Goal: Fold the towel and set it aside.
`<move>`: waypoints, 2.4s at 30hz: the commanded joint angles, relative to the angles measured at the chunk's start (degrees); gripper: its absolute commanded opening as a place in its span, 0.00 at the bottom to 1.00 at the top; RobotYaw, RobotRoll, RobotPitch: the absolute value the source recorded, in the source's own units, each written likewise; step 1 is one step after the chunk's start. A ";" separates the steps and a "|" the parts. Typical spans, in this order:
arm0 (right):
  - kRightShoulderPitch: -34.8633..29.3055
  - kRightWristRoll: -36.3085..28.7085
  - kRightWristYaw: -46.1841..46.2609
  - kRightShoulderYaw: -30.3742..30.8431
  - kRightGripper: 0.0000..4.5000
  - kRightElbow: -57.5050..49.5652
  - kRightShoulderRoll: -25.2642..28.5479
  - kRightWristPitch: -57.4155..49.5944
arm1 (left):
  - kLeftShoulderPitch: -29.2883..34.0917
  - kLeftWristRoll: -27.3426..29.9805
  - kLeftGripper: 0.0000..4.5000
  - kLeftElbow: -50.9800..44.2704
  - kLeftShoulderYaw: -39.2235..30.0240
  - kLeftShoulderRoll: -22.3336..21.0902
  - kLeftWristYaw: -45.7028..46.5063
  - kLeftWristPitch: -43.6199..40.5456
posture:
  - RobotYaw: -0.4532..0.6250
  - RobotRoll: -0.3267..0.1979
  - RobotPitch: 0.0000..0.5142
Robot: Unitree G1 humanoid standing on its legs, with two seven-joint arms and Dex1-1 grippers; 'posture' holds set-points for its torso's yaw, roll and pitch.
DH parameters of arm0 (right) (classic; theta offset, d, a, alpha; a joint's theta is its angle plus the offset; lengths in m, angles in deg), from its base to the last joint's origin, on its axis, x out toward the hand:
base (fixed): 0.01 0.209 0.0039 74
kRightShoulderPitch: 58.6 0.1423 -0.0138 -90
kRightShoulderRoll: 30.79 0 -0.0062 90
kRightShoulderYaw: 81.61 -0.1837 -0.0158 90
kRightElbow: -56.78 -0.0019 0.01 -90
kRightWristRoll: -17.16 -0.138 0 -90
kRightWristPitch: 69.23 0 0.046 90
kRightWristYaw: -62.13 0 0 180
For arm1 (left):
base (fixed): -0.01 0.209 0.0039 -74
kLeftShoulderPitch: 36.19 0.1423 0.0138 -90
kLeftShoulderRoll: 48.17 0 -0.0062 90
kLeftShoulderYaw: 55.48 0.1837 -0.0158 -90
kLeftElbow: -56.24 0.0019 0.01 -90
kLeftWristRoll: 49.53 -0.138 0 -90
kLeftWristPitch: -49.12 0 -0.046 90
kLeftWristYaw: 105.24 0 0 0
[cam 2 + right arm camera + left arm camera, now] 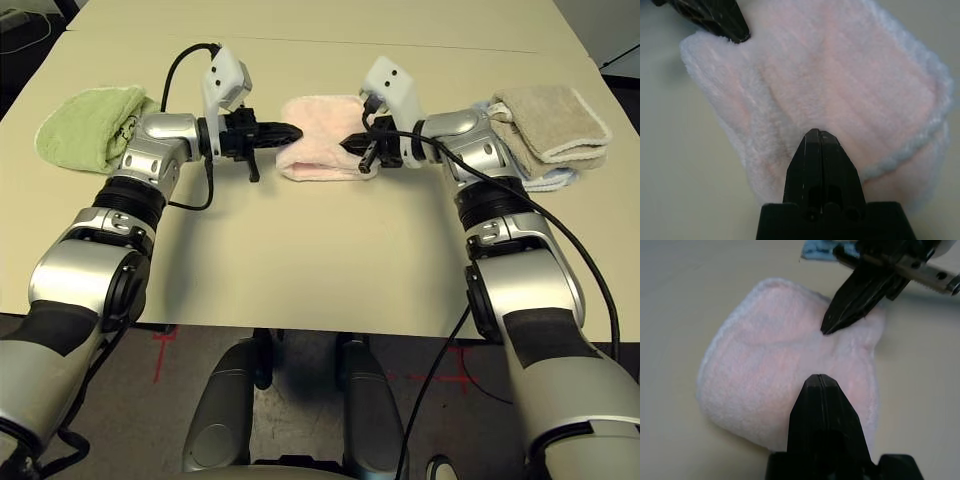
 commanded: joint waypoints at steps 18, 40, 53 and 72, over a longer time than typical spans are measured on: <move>-7.48 0.85 4.17 0.01 0.00 2.84 -0.27 1.06 | 0.76 -8.78 0.01 6.31 4.14 -2.73 5.56 1.28 | 0.50 0.62 0.48; -3.48 -13.53 3.11 -12.41 0.00 -3.92 -0.82 1.45 | -6.68 4.06 0.01 0.14 -6.97 -1.50 -4.47 1.22 | 0.49 0.62 0.46; 5.36 -5.69 13.30 -8.30 0.00 11.35 -6.67 5.88 | -8.40 -2.24 0.01 7.39 -3.05 6.19 10.81 3.25 | 0.50 0.62 0.48; 4.24 -3.68 20.84 -8.31 0.00 11.73 -8.15 4.41 | -5.66 -7.47 0.01 10.28 -1.84 7.05 18.39 0.49 | 0.44 0.62 0.59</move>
